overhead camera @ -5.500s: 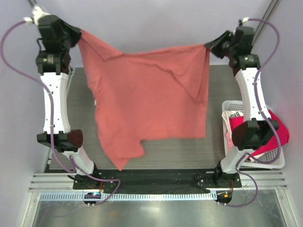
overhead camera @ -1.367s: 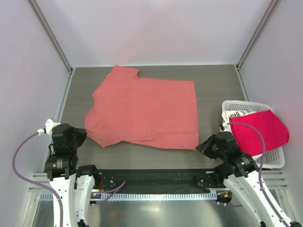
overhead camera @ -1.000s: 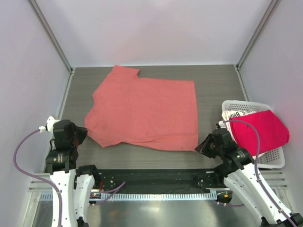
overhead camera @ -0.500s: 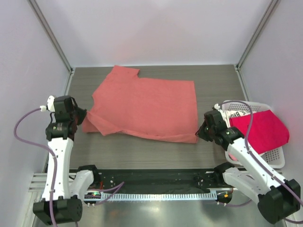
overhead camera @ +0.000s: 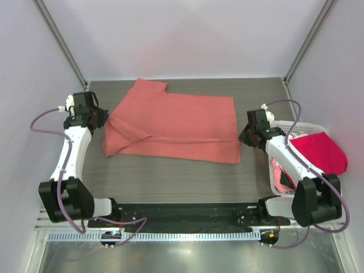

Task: Fold and stack the t-shirts
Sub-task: Fold the tshirt

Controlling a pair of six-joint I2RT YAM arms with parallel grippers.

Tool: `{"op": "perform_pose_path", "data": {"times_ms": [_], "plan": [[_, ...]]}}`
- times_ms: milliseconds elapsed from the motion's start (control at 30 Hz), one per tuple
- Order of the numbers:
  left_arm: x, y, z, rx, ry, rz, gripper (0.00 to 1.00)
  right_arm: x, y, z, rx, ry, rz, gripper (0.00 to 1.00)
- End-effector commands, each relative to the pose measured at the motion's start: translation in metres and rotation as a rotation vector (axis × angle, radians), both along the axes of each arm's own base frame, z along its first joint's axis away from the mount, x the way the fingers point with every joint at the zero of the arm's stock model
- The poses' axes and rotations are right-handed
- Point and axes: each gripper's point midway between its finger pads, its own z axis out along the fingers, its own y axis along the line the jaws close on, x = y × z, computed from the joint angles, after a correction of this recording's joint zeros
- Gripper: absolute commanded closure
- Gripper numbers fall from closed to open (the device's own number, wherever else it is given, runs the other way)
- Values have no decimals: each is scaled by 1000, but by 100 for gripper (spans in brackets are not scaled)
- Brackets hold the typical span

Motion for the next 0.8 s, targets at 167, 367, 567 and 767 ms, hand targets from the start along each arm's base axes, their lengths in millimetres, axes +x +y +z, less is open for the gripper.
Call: {"op": "perform_pose_path", "data": {"times_ms": [167, 367, 567, 767], "plan": [[85, -10, 21, -26, -101, -26, 100, 62, 3, 1, 32, -43, 8, 99], [124, -18, 13, -27, -88, -62, 100, 91, 5, -12, 17, -18, 6, 99], [159, -39, -6, -63, -85, -163, 16, 105, 9, -11, 23, -33, 27, 52], [121, -32, 0, 28, 9, -132, 2, 65, 17, -6, 35, -64, 38, 49]]}}
